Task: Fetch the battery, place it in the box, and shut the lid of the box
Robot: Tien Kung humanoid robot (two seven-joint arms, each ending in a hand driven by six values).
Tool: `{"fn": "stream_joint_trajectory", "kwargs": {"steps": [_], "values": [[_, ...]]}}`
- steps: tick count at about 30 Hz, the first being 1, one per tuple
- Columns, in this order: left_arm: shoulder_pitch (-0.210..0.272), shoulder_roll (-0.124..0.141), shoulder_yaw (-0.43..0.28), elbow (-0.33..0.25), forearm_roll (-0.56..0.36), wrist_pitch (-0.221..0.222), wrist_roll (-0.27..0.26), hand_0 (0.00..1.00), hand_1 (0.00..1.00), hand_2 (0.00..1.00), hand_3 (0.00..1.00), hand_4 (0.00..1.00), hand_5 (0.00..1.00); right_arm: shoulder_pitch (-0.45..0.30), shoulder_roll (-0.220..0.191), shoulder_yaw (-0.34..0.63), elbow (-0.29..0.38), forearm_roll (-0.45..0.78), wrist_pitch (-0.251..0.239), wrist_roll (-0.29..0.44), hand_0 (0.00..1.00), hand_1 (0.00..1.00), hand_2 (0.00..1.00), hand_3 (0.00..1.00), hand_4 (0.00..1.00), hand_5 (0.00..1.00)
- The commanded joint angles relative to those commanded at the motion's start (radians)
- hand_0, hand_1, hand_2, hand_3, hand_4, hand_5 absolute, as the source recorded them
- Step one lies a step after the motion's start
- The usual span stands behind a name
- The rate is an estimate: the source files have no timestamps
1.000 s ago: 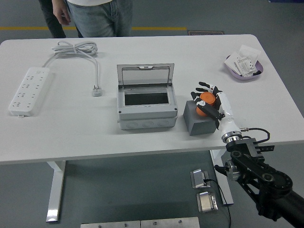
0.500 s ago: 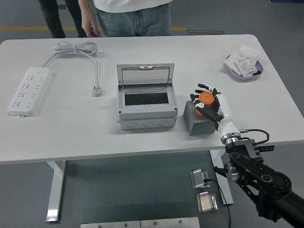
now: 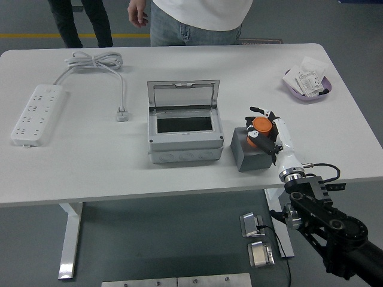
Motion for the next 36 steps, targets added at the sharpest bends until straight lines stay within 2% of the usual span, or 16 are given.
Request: {"fn": "stream_joint_trajectory", "kwargs": {"steps": [1, 6, 7, 18, 19, 24, 25, 30, 31, 36], "values": [[0.0, 0.0, 0.0, 0.0, 0.0, 0.0, 0.0, 0.608, 0.693, 0.621, 0.647, 0.694, 0.142, 0.0, 0.0, -0.001, 0.0, 0.002, -0.001, 0.001, 0.502, 0.484, 0.525, 0.632, 0.166, 0.097], [0.003, 0.001, 0.001, 0.0, 0.0, 0.0, 0.0, 0.608, 0.693, 0.621, 0.647, 0.694, 0.142, 0.001, 0.001, -0.004, -0.001, 0.006, -0.006, 0.003, 0.502, 0.484, 0.525, 0.632, 0.166, 0.097], [0.004, 0.001, 0.0, 0.0, 0.001, 0.0, -0.001, 0.607, 0.693, 0.621, 0.647, 0.694, 0.141, 0.001, 0.001, -0.004, -0.001, 0.004, -0.007, 0.002, 0.477, 0.468, 0.516, 0.621, 0.101, 0.089], [0.007, 0.005, -0.005, -0.001, 0.007, 0.004, -0.004, 0.607, 0.692, 0.621, 0.647, 0.694, 0.141, 0.007, -0.001, -0.004, -0.001, -0.002, -0.027, 0.002, 0.449, 0.448, 0.507, 0.596, 0.074, 0.111], [0.007, 0.005, -0.005, -0.001, 0.006, 0.004, -0.004, 0.607, 0.693, 0.621, 0.648, 0.694, 0.141, 0.008, -0.002, -0.004, 0.0, -0.001, -0.029, 0.004, 0.446, 0.428, 0.446, 0.41, 0.156, 0.002], [0.008, 0.005, -0.003, -0.001, 0.006, 0.005, -0.005, 0.607, 0.693, 0.621, 0.648, 0.694, 0.141, 0.014, -0.006, -0.006, 0.002, -0.003, -0.037, 0.008, 0.446, 0.428, 0.446, 0.41, 0.156, 0.002], [0.008, 0.005, -0.003, -0.001, 0.006, 0.005, -0.005, 0.608, 0.693, 0.621, 0.648, 0.695, 0.142, 0.015, -0.007, -0.006, 0.002, -0.003, -0.039, 0.008, 0.435, 0.407, 0.4, 0.314, 0.005, 0.002], [0.008, 0.005, 0.002, -0.001, 0.0, 0.007, -0.006, 0.608, 0.693, 0.621, 0.648, 0.695, 0.142, 0.027, -0.016, -0.007, 0.009, -0.013, -0.051, 0.001, 0.435, 0.407, 0.4, 0.314, 0.005, 0.002], [0.007, 0.005, 0.003, -0.001, 0.0, 0.007, -0.006, 0.608, 0.693, 0.622, 0.649, 0.695, 0.143, 0.03, -0.019, -0.007, 0.013, -0.018, -0.054, -0.003, 0.381, 0.362, 0.351, 0.293, 0.002, 0.002], [0.005, 0.005, 0.009, 0.0, -0.007, 0.008, -0.007, 0.608, 0.693, 0.622, 0.649, 0.695, 0.143, 0.061, -0.041, -0.009, 0.035, -0.05, -0.076, -0.035, 0.381, 0.362, 0.351, 0.293, 0.002, 0.002]]}}
